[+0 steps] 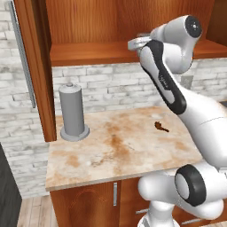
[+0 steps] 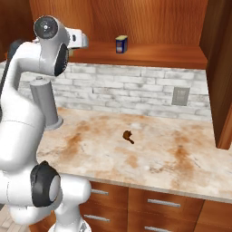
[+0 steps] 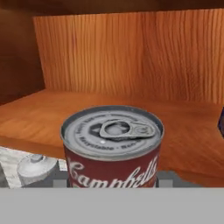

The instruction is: Restock the canned food cabinet by taking the new fresh canned food from the counter and placing it in the cabinet. Then, take the old canned food from the cabinet and place it on the counter.

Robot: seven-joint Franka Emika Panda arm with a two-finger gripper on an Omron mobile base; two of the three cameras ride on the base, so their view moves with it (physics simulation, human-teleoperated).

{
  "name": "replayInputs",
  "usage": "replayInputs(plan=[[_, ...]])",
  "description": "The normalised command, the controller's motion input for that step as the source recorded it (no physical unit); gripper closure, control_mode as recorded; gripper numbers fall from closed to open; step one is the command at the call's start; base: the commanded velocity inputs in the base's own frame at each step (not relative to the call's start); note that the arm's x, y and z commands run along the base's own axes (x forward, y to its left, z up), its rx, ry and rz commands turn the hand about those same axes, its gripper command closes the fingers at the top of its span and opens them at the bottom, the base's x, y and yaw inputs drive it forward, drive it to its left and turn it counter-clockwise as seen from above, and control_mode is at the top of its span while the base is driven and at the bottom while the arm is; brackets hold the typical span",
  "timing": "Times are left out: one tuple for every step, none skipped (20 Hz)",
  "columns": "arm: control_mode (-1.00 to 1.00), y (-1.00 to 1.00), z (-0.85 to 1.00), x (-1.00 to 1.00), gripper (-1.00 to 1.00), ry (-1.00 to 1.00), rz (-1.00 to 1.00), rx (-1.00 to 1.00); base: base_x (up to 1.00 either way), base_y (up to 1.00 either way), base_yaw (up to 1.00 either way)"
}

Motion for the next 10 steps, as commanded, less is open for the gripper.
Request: replayInputs(plan=[[-1.00,-0.58,-0.36,-1.00,1.00,0.30,0.39,-0.04,0.00,0.00,0.00],[-1.00,-0.54,-0.51,-1.00,1.00,0.37,0.41,-0.07,0.00,0.00,0.00],[-1.00,-0.50,-0.69,-1.00,1.00,0.44,0.43,-0.12,0.00,0.00,0.00],[-1.00,-0.48,-0.85,-1.00,1.00,0.51,0.45,-0.15,0.00,0.00,0.00],[-1.00,-0.50,-1.00,-1.00,1.00,0.56,0.47,-0.15,0.00,0.00,0.00],[-1.00,-0.66,-1.00,-0.92,1.00,0.63,0.48,-0.10,0.00,0.00,0.00],[-1.00,-0.84,-1.00,-0.79,1.00,0.65,0.49,-0.05,0.00,0.00,0.00],[-1.00,-0.95,-1.00,-0.79,1.00,0.64,0.49,-0.02,0.00,0.00,0.00],[-1.00,-1.00,-1.00,-0.70,1.00,0.62,0.48,-0.02,0.00,0.00,0.00],[-1.00,-0.91,-1.00,-0.46,1.00,0.49,0.41,0.00,0.00,0.00,0.00]])
